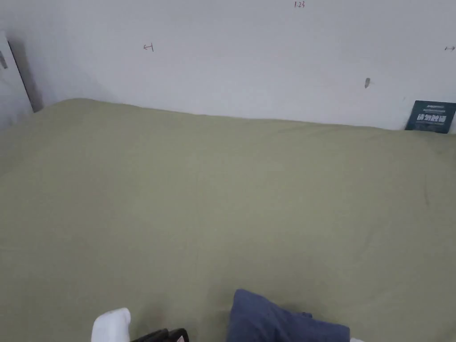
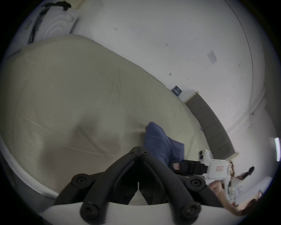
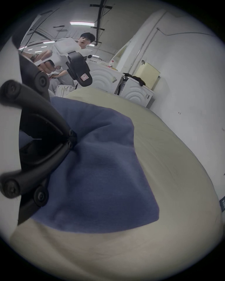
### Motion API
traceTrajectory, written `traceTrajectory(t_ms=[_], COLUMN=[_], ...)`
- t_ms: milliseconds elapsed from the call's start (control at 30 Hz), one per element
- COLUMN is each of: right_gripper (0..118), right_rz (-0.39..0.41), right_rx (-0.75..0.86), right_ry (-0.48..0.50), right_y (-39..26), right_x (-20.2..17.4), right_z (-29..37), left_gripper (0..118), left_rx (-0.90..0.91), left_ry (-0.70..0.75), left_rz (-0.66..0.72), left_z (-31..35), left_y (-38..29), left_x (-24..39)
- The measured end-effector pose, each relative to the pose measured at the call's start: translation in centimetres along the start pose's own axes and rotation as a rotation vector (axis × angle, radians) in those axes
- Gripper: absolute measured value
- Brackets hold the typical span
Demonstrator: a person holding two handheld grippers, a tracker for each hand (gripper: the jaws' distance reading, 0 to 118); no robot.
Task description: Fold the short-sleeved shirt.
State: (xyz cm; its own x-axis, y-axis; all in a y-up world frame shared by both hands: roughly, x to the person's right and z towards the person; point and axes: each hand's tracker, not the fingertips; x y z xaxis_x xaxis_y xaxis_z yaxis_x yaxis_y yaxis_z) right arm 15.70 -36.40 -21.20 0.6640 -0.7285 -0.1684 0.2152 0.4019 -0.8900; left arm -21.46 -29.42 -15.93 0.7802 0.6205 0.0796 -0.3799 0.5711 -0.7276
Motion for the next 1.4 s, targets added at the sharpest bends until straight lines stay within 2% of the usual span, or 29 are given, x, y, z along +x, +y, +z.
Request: traceTrajectory(t_ms=[33,67,100,133,167,200,300,400,433,467,500,533,567,633,667,767,933,1033,1100,1200,1300,1400], right_gripper=[1,1,1,1,1,1,1,1,1,1,1,1,1,1,1,1,1,1,1,1,1,1], right_rz=[-0.004,-0.006,-0.003,0.003,0.007,0.010,-0.002,-0.011,-0.016,-0.019,-0.019,-0.020,-0.020,-0.009,-0.001,0.035,0.081,0.108,0.115,0.137,0.166,0.224], right_rx=[-0.001,-0.006,-0.010,-0.011,-0.013,-0.014,-0.010,-0.006,-0.003,0.001,0.005,0.011,0.017,0.017,0.016,0.018,0.050,0.060,0.066,0.052,0.033,-0.013], right_ry=[0.001,0.001,-0.003,-0.004,-0.005,-0.006,-0.001,0.005,0.008,0.007,0.007,0.006,-0.001,-0.011,-0.011,-0.045,-0.077,-0.101,-0.109,-0.103,-0.108,-0.116], right_y=[0.2,0.2,0.2,0.2,0.2,0.2,0.2,0.0,0.0,0.0,0.0,0.0,0.0,0.1,0.1,0.1,0.3,0.7,0.9,1.3,1.3,1.1], right_x=[0.0,-0.3,-0.4,-0.4,-0.4,-0.3,-0.2,-0.1,-0.1,-0.1,-0.1,-0.1,-0.2,-0.3,-0.5,-1.2,-3.1,-4.1,-5.1,-6.8,-8.7,-10.6], right_z=[0.1,0.1,0.1,0.0,0.0,0.0,0.0,0.1,0.1,0.2,0.3,0.4,0.5,0.5,0.6,0.7,1.6,1.4,0.9,-0.5,-2.1,-3.3], left_gripper=[7,23,49,83,98,104,104,102,91,70,35,35,26,26,26,26,26,26,26,26,26,26], left_rx=[-0.033,-0.072,-0.096,-0.146,-0.198,-0.226,-0.256,-0.230,-0.245,-0.241,-0.234,-0.233,-0.239,-0.235,-0.242,-0.264,-0.250,-0.203,-0.147,-0.073,-0.088,-0.179], left_ry=[-0.053,-0.088,-0.118,-0.154,-0.149,-0.166,-0.186,-0.289,-0.300,-0.282,-0.252,-0.185,-0.143,-0.265,-0.242,-0.199,-0.193,-0.116,-0.079,0.009,0.041,0.146], left_rz=[0.020,0.046,0.070,0.118,0.141,0.167,0.217,0.338,0.398,0.420,0.412,0.400,0.389,0.489,0.495,0.363,0.317,0.301,0.395,0.395,0.362,0.314], left_z=[-0.8,-1.9,-2.8,-4.1,-5.0,-6.0,-7.7,-8.5,-8.7,-8.8,-8.7,-8.7,-8.8,-8.6,-8.5,-8.5,-6.3,-3.7,-1.6,2.6,7.1,10.8], left_y=[0.0,0.1,0.1,0.2,0.0,-0.3,-1.5,-2.3,-2.4,-2.5,-2.5,-2.6,-2.9,-3.3,-3.1,-1.8,1.8,5.5,8.3,12.6,16.4,19.3], left_x=[0.1,0.1,-0.2,-0.4,-0.4,-0.7,-0.8,-0.8,-0.9,-0.9,-1.0,-1.3,-1.5,-2.7,-2.7,-1.9,-3.3,-7.1,-10.7,-16.1,-22.5,-28.8])
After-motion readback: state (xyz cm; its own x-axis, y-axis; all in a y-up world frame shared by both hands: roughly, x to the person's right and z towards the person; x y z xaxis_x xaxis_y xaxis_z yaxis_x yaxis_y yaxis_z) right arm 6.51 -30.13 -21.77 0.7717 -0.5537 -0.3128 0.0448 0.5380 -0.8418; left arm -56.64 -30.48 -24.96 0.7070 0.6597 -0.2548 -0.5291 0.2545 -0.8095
